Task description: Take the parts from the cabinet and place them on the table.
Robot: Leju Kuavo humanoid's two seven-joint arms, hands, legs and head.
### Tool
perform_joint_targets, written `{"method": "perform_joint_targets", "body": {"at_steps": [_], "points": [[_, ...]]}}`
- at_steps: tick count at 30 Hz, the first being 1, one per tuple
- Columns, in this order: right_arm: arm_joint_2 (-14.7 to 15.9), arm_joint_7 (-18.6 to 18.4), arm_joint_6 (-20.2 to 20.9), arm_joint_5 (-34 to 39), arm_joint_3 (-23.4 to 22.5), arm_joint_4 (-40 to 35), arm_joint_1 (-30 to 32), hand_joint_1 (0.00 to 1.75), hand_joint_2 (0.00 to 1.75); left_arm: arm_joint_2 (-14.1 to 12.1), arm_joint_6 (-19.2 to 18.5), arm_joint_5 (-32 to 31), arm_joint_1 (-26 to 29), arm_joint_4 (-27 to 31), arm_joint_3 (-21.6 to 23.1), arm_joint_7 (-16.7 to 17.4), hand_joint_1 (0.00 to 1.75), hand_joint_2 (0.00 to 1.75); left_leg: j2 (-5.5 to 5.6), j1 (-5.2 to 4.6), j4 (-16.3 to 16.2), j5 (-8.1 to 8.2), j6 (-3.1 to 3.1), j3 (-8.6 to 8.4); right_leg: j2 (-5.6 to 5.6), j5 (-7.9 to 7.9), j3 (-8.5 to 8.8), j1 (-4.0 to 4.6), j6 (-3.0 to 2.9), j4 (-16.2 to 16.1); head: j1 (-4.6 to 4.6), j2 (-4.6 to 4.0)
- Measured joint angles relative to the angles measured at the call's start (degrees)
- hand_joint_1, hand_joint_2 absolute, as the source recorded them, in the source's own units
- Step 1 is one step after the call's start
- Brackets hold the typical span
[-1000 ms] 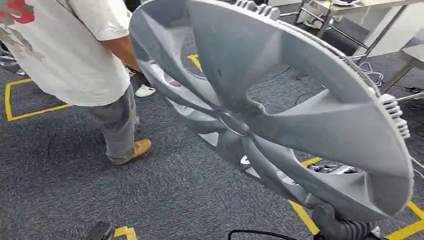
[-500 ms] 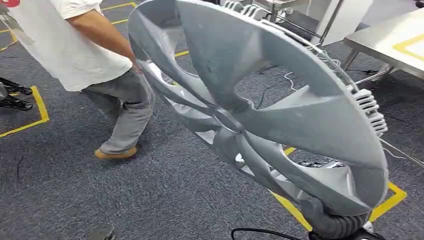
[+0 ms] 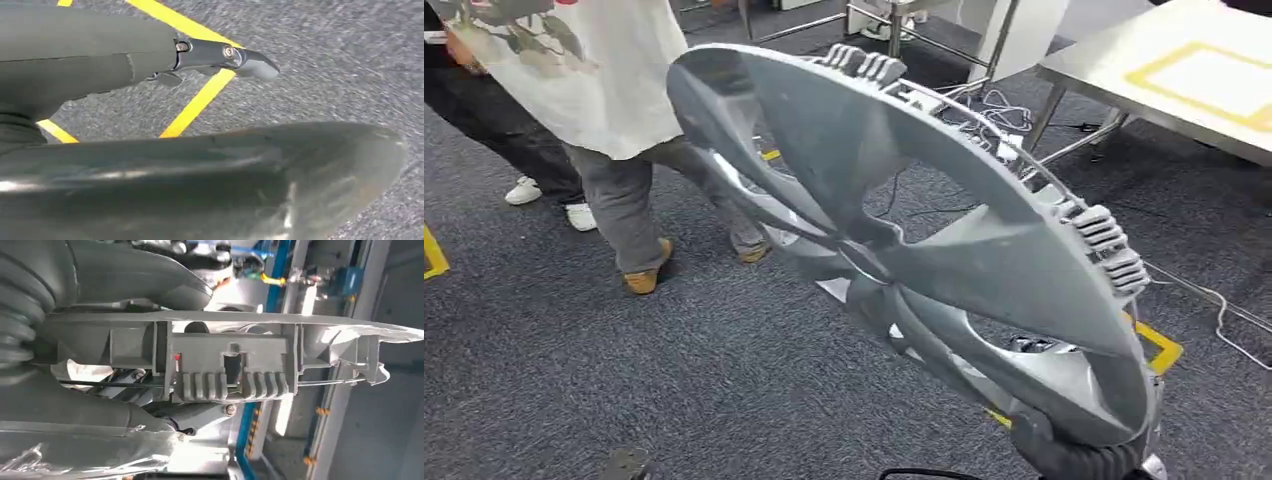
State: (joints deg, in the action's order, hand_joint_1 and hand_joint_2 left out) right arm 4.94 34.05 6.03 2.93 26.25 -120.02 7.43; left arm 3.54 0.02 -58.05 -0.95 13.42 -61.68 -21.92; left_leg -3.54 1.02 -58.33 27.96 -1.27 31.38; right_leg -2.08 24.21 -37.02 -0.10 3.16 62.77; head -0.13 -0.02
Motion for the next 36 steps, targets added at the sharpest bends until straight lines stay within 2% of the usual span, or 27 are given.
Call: {"method": "perform_joint_targets", "body": {"at_steps": [1, 5, 6, 7, 8, 9, 10, 11, 12, 13, 14, 15, 16, 17, 20, 21, 22, 23, 25, 26, 27, 28, 30, 31, 32, 35, 36], "points": [[0.1, 0.0, 0.0, 0.1, 0.0, 0.0, 0.0, 1.75, 1.75, 0.0, 0.0, -0.1, 0.0, 0.0, 0.0, -0.2, 0.0, 0.0, -0.37, -0.46, 0.0, 0.29, -0.4, -0.27, -2.46, 0.47, 1.16, 0.51, -0.39, -2.1, -0.02, 0.0], [0.4, -0.9, 1.2, 4.5, -0.4, 0.0, 0.6, 1.75, 1.75, 0.2, -0.5, -0.3, -0.2, 0.0, 0.0, -0.9, 0.0, 0.0, -2.3, -0.41, 0.6, 0.32, -1.59, -0.81, 0.29, -0.01, 0.76, 0.65, -1.75, -2.6, -0.04, 0.0], [0.4, -1.3, 1.7, 6.1, -0.4, 0.0, 0.7, 1.75, 1.75, 0.2, -0.6, -0.3, -0.3, 0.0, 0.0, -1.0, 0.0, 0.0, -2.1, -0.2, 0.5, 0.81, -2.0, -0.96, 1.03, -0.32, 1.32, 0.02, -2.19, -3.2, -0.2, 0.0], [0.4, -1.7, 2.0, 7.4, -0.5, 0.0, 0.7, 1.75, 1.75, 0.2, -0.7, -0.3, -0.4, 0.0, -0.1, -1.1, 0.0, 0.0, 0.27, -0.18, -1.1, 1.99, -2.09, -0.48, 1.54, -0.39, 1.48, -0.03, -2.39, -3.4, -0.35, 0.0], [0.4, -2.1, 2.2, 7.8, -0.7, 0.1, 0.5, 1.75, 1.75, 0.3, -0.8, -0.4, -0.5, 0.0, -0.1, -1.2, 0.0, 0.0, 1.85, -0.19, -4.8, 4.12, -2.15, 1.33, 1.93, -0.46, 1.48, -0.14, -2.63, -3.4, -0.48, 0.0], [0.4, -2.3, 2.4, 8.0, -0.7, 0.2, 0.3, 1.75, 1.75, 0.4, -0.9, -0.5, -0.3, 0.0, -0.1, -1.2, 0.0, 0.0, 2.53, -0.16, -9.5, 6.25, -2.29, 3.68, 2.55, -0.47, 1.47, -0.17, -2.72, -3.4, -0.66, 0.0], [0.4, -2.7, 2.7, 7.9, -0.8, 0.2, 0.3, 1.75, 1.75, 0.4, -0.9, -0.6, -0.2, 0.0, -0.2, -1.2, 0.0, 0.0, 2.8, -0.17, -14.2, 7.93, -2.39, 6.3, 3.35, -0.48, 1.44, -0.16, -2.77, -3.4, -0.57, 0.0], [0.4, -3.1, 2.8, 7.7, -0.8, 0.3, 0.2, 1.75, 1.75, 0.4, -0.9, -0.6, 0.0, 0.0, -0.4, -1.2, 0.0, 0.0, 2.91, -0.18, -17.0, 8.25, -2.43, 8.16, 4.12, -0.48, 1.45, -0.16, -2.79, -3.4, -0.63, 0.0], [0.4, -3.4, 3.0, 7.1, -0.8, 0.3, 0.2, 1.75, 1.75, 0.5, -0.9, -0.6, 0.0, 0.0, -0.6, -1.0, 0.0, 0.0, 2.94, -0.17, -16.8, 6.97, -2.42, 8.57, 4.89, -0.48, 1.5, -0.19, -2.78, -3.4, -0.61, 0.0], [0.4, -3.6, 3.2, 6.7, -0.8, 0.3, 0.2, 1.75, 1.75, 0.5, -0.9, -0.6, 0.0, 0.0, -0.7, -0.9, 0.0, 0.0, 2.97, -0.14, -14.3, 4.52, -2.34, 7.86, 5.69, -0.49, 1.53, -0.26, -2.73, -3.4, -0.61, 0.0], [0.4, -3.8, 3.3, 6.5, -0.6, 0.3, 0.2, 1.75, 1.75, 0.5, -0.9, -0.6, -0.1, 0.0, -0.8, -0.9, 0.0, 0.0, 3.16, -0.1, -10.1, 1.67, -2.28, 6.16, 6.42, -0.51, 1.59, -0.39, -2.6, -3.4, -0.63, 0.0], [0.4, -4.0, 3.5, 6.1, -0.4, 0.3, 0.1, 1.75, 1.75, 0.5, -0.9, -0.6, -0.1, 0.0, -0.9, -0.8, 0.0, 0.0, 4.12, 0.0, -5.4, -0.83, -2.31, 4.06, 7.1, -0.54, 1.63, -0.51, -2.32, -3.3, -0.59, 0.0], [0.4, -4.0, 3.7, 6.0, -0.2, 0.3, 0.0, 1.75, 1.75, 0.6, -0.8, -0.6, -0.1, 0.0, -1.0, -0.6, 0.0, 0.0, 7.03, 0.43, -1.7, -2.14, -2.49, 2.43, 7.68, -0.56, 1.44, -0.52, -1.92, -3.3, -0.7, 0.0], [0.4, -4.0, 3.8, 6.0, 0.0, 0.3, -0.3, 1.75, 1.75, 0.7, -0.5, -0.5, -0.1, 0.0, -1.0, -0.3, 0.0, 0.0, 8.15, 0.71, 0.6, -1.36, -2.05, 1.89, 8.44, -0.33, 0.91, -0.22, -1.51, -2.5, -0.76, 0.0], [0.4, -4.1, 3.9, 6.1, 0.3, 0.3, -0.2, 1.75, 1.75, 0.9, -0.2, -0.1, -0.3, 0.0, -1.4, 0.7, 0.0, 0.0, 6.74, 0.18, 0.2, -1.53, -0.87, 1.8, 9.8, -0.89, 0.27, -0.67, -0.41, -3.5, -0.72, 0.0], [0.4, -4.2, 4.0, 6.1, 0.4, 0.3, -0.3, 1.75, 1.75, 1.1, -0.2, -0.1, -0.4, 0.0, -1.5, 0.8, 0.0, 0.0, 5.86, 0.66, 0.5, -1.8, -0.32, 1.78, 10.04, -0.86, 0.3, -0.72, -0.22, -3.3, -0.83, 0.0], [0.4, -4.2, 4.0, 6.2, 0.5, 0.3, -0.4, 1.75, 1.75, 1.0, -0.2, 0.0, -0.5, 0.0, -1.6, 1.1, 0.0, 0.0, 5.47, 0.57, 0.5, -1.77, 0.06, 1.73, 7.15, 0.15, -0.21, -0.33, -0.13, -2.0, -0.4, 0.0], [0.4, -4.2, 4.1, 6.3, 0.8, 0.4, -0.8, 1.75, 1.75, 0.9, -0.4, 0.0, -0.5, 0.0, -1.8, 1.1, 0.0, 0.0, 4.85, 0.48, 0.5, -1.68, 0.4, 1.69, 4.81, 2.53, -1.84, -0.28, 0.09, 1.6, 0.09, 0.0], [0.4, -4.2, 4.2, 6.3, 1.1, 0.6, -1.3, 1.75, 1.75, 0.8, -0.7, 0.0, -0.3, 0.0, -2.3, 1.2, 0.0, 0.0, 3.39, 0.22, 0.5, -1.56, 0.57, 1.62, 3.07, 7.13, -6.27, -0.39, 0.37, 11.1, 0.07, 0.0], [0.4, -4.2, 4.2, 6.3, 1.1, 0.7, -1.2, 1.75, 1.75, 0.8, -0.8, 0.0, -0.2, 0.0, -2.4, 1.3, 0.0, 0.0, 2.75, 0.17, 0.5, -1.51, 0.59, 1.6, 2.79, 8.05, -7.81, -0.41, 0.46, 14.3, 0.04, 0.0], [0.4, -4.2, 4.2, 6.3, 1.3, 0.8, -1.2, 1.75, 1.75, 0.7, -0.9, 0.0, -0.2, 0.0, -2.5, 1.4, 0.0, 0.0, 2.12, 0.15, 0.5, -1.43, 0.53, 1.51, 2.63, 7.53, -8.0, -0.42, 0.53, 14.7, 0.04, 0.0], [0.4, -4.2, 4.2, 6.3, 1.3, 0.9, -1.2, 1.75, 1.75, 0.7, -1.0, 0.0, -0.3, 0.0, -2.5, 1.4, 0.0, 0.0, 1.54, 0.15, 0.5, -1.29, 0.48, 1.34, 2.51, 5.93, -6.73, -0.43, 0.5, 12.6, 0.04, 0.0], [0.4, -4.2, 4.3, 6.4, 1.3, 0.9, -1.3, 1.75, 1.75, 0.7, -1.2, 0.0, -0.4, 0.0, -2.5, 1.4, 0.0, 0.0, 0.48, 0.16, 0.5, -0.88, 0.09, 0.66, 1.16, 1.12, -0.92, -0.4, 0.23, 2.2, 0.07, 0.0], [0.4, -4.1, 4.4, 6.4, 1.3, 0.9, -1.4, 1.75, 1.75, 0.6, -1.2, 0.0, -0.4, 0.0, -2.6, 1.4, 0.0, 0.0, 0.09, -0.08, 0.5, -0.61, -0.25, 0.29, -1.54, 0.23, 1.59, -0.21, -0.02, -2.4, 0.09, 0.0], [0.4, -4.1, 4.5, 6.6, 1.3, 0.9, -1.5, 1.75, 1.75, 0.5, -1.2, 0.0, -0.4, 0.0, -2.6, 1.4, 0.0, 0.0, -0.29, -0.46, 0.3, -0.34, -0.65, 0.22, -1.82, 0.56, 1.95, 0.04, -0.53, -2.6, -0.02, 0.0], [0.4, -4.0, 4.6, 7.3, 1.3, 0.9, -1.5, 1.75, 1.75, 0.3, -1.6, -0.2, -0.5, 0.0, -2.8, 1.4, 0.0, 0.0, -1.62, -0.28, 0.9, -0.53, -1.58, -0.08, 0.15, 0.52, 1.16, 0.39, -1.62, -2.5, 0.02, 0.0], [0.4, -4.0, 4.5, 7.3, 1.3, 0.9, -1.5, 1.75, 1.75, 0.3, -1.6, -0.2, -0.6, 0.0, -2.8, 1.4, 0.0, 0.0, -2.08, -0.28, 0.9, -0.36, -1.97, -0.31, 0.69, 0.3, 1.28, 0.2, -2.02, -3.0, 0.02, 0.0]]}}
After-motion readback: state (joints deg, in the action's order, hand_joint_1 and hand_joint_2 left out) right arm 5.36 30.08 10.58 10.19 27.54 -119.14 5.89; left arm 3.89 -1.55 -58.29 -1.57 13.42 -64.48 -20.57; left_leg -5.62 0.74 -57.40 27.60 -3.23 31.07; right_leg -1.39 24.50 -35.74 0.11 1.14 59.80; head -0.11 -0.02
